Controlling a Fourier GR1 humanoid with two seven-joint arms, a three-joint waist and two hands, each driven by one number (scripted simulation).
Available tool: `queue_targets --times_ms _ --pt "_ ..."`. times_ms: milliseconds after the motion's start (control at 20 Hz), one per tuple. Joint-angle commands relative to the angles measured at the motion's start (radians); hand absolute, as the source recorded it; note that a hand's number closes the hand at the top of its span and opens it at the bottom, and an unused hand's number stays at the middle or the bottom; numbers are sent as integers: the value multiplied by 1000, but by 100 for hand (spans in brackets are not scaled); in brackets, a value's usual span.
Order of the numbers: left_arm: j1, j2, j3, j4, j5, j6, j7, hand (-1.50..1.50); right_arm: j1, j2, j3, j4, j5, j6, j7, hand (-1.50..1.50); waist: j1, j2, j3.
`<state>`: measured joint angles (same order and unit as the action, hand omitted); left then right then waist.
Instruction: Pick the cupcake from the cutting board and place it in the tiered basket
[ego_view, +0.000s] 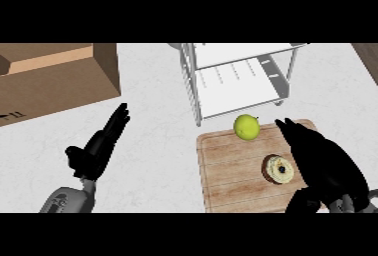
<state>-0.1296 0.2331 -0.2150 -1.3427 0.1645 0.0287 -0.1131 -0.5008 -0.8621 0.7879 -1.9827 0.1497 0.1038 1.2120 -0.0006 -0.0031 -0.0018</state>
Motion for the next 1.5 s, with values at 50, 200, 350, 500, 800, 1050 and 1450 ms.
queue_targets --times_ms 50,200,350,500,800,1050,1450 --pt "-6 -7 8 -1 -14 8 13 0 54 67 -19 92 61 -17 99 -150 2 3 2" --pt "21 -8 12 44 -14 -24 -48 0 66 63 -39 63 73 25 127 -150 -3 3 1" --pt "4 -12 6 5 -19 -15 -2 0 96 101 -22 96 126 7 156 -150 2 1 1" --pt "-14 -28 18 9 -12 -16 0 0 195 97 -18 103 177 -29 92 -150 -6 1 2" --pt "64 -4 18 -62 -28 -34 17 0 238 153 -73 139 226 17 51 -150 4 1 2" --pt "30 -40 24 -33 -52 -32 15 0 284 194 -121 171 268 45 -16 -150 2 2 2" --pt "-35 -36 98 97 -54 -82 -43 0 306 327 -170 263 407 -54 -238 150 -3 4 2"
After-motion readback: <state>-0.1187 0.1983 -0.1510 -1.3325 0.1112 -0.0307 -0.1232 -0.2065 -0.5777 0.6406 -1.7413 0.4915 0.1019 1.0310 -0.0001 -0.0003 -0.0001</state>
